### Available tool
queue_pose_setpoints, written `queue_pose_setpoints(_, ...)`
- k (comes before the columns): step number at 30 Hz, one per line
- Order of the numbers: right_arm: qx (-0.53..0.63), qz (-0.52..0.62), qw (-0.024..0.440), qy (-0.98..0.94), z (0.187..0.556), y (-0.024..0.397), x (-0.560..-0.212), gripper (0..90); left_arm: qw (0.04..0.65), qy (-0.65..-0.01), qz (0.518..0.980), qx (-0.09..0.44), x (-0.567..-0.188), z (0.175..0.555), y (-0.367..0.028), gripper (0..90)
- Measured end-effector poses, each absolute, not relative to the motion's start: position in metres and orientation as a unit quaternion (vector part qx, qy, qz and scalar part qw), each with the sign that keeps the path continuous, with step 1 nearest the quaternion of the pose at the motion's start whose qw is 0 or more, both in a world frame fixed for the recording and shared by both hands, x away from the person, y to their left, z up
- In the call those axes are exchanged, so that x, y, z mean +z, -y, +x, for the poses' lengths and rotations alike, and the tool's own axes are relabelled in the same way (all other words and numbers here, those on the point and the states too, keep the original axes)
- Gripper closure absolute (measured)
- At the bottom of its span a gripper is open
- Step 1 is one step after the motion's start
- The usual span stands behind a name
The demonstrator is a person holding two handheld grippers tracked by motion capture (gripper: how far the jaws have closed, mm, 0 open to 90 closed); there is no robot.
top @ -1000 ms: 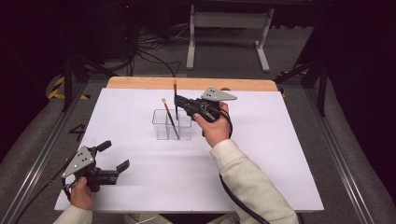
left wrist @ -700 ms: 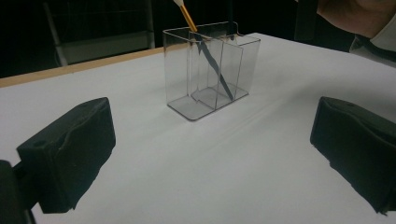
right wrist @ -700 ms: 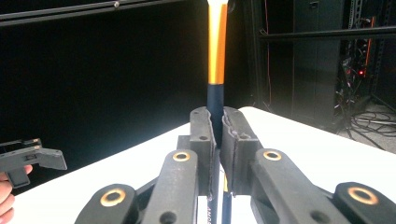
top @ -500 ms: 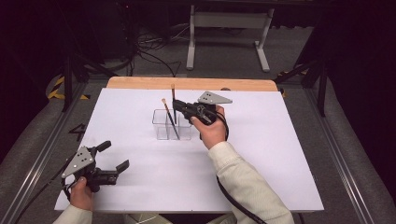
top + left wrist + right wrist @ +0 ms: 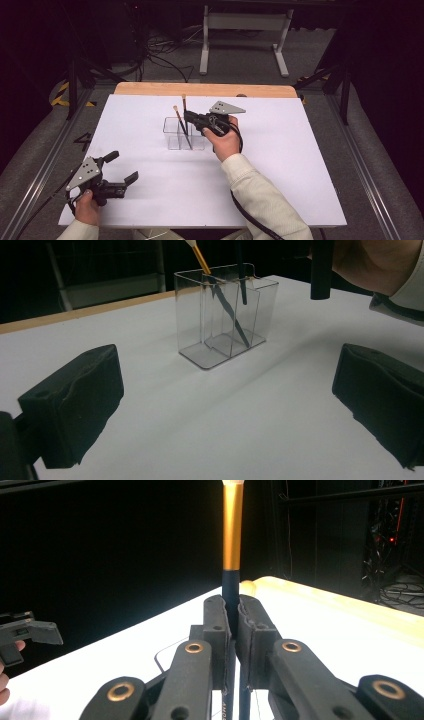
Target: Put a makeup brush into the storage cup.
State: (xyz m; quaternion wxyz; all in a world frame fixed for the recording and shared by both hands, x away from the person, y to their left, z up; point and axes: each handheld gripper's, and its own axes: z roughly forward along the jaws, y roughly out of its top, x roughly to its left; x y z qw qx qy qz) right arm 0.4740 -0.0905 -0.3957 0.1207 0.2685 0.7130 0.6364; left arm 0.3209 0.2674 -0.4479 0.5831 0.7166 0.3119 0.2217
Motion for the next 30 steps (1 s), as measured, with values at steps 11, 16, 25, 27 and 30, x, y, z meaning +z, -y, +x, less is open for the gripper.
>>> queue_pose_setpoints(11,0.627,0.273,0.115,-0.720,0.474,0.089,-0.403,82.9,0.585,-0.313,0.715,0.219,-0.448,0.322,-0.267,0.8)
queue_pose_setpoints(16,0.627,0.274,0.110,-0.720,0.473,0.088,-0.403,78.4,0.584,-0.310,0.717,0.221,-0.448,0.322,-0.267,0.8)
queue_pose_setpoints(25,0.650,0.272,0.116,-0.700,0.464,0.093,-0.392,35.0,0.585,-0.313,0.716,0.219,-0.448,0.322,-0.267,0.8)
queue_pose_setpoints(27,0.646,0.267,0.125,-0.704,0.461,0.099,-0.388,32.3,0.584,-0.312,0.717,0.220,-0.448,0.322,-0.267,0.8)
queue_pose_setpoints(30,0.644,0.264,0.131,-0.706,0.457,0.109,-0.383,30.4,0.584,-0.312,0.716,0.221,-0.448,0.321,-0.267,0.8)
